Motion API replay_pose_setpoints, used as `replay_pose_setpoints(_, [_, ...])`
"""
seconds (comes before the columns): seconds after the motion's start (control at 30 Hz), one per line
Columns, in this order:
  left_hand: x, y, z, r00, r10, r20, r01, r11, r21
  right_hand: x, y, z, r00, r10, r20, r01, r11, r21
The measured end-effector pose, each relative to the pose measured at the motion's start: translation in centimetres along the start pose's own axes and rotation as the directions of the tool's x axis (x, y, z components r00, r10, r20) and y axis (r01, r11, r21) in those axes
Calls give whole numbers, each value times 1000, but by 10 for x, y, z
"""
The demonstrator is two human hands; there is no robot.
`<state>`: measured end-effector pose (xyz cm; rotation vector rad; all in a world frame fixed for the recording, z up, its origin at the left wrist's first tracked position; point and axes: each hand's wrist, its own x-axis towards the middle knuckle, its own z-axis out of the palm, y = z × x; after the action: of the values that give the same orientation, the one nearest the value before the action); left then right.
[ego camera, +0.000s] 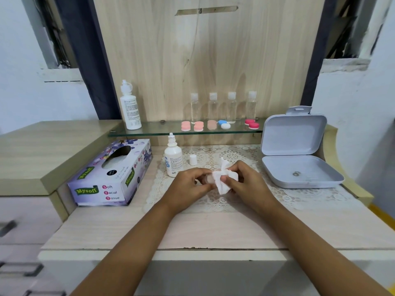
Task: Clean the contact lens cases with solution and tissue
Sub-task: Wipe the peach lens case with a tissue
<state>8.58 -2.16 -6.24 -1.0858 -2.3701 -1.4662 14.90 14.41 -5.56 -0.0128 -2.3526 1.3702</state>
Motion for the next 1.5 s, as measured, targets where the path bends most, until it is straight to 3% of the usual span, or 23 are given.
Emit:
replay_pose_setpoints(0.17, [0, 0, 3, 1000, -18, -1, 18, 1000, 15, 2, -2, 2, 995, 60, -74, -54, 996, 72])
replay_pose_setpoints(0.27, [1, -2, 2, 998, -57, -32, 57, 998, -13, 5, 3, -1, 970, -3, -242, -30, 991, -132])
replay_pose_setpoints(0.37, [1, -1, 1, 997, -71, -38, 71, 997, 1, 7, 11, -4, 912, -210, -353, 95, 944, -317])
replay_pose_setpoints(0.47, [1, 0, 1, 997, -70, -32, 70, 997, 9, 7, 16, 2, 854, -437, -283, 305, 861, -407])
replay_pose_setpoints(0.63, [1, -1, 1, 999, -52, -15, 52, 999, -6, 8, 18, 6, 855, -498, -142, 410, 818, -403])
replay_pose_setpoints(0.83, [2, -3, -1, 998, -60, -19, 59, 997, -48, 2, 21, 12, 796, -606, 16, 534, 689, -490])
replay_pose_setpoints(1.0, [1, -3, 1, 997, -82, -5, 81, 994, -72, 7, 22, 10, 796, -601, -70, 495, 713, -496])
replay_pose_setpoints(1.1, [0, 1, 1, 998, -53, 37, 56, 994, -92, 4, 17, 13, 798, -602, -4, 546, 727, -417])
replay_pose_setpoints(1.2, [0, 1, 0, 998, -47, 46, 52, 991, -125, -3, 10, 18, 755, -649, 90, 632, 684, -365])
replay_pose_setpoints(1.37, [-1, 4, 1, 997, -55, 45, 59, 994, -94, 6, 13, 12, 782, -623, 28, 575, 703, -419])
replay_pose_setpoints(1.5, [-1, 3, 0, 998, -38, 49, 43, 994, -100, 1, 12, 15, 761, -643, 85, 617, 677, -401])
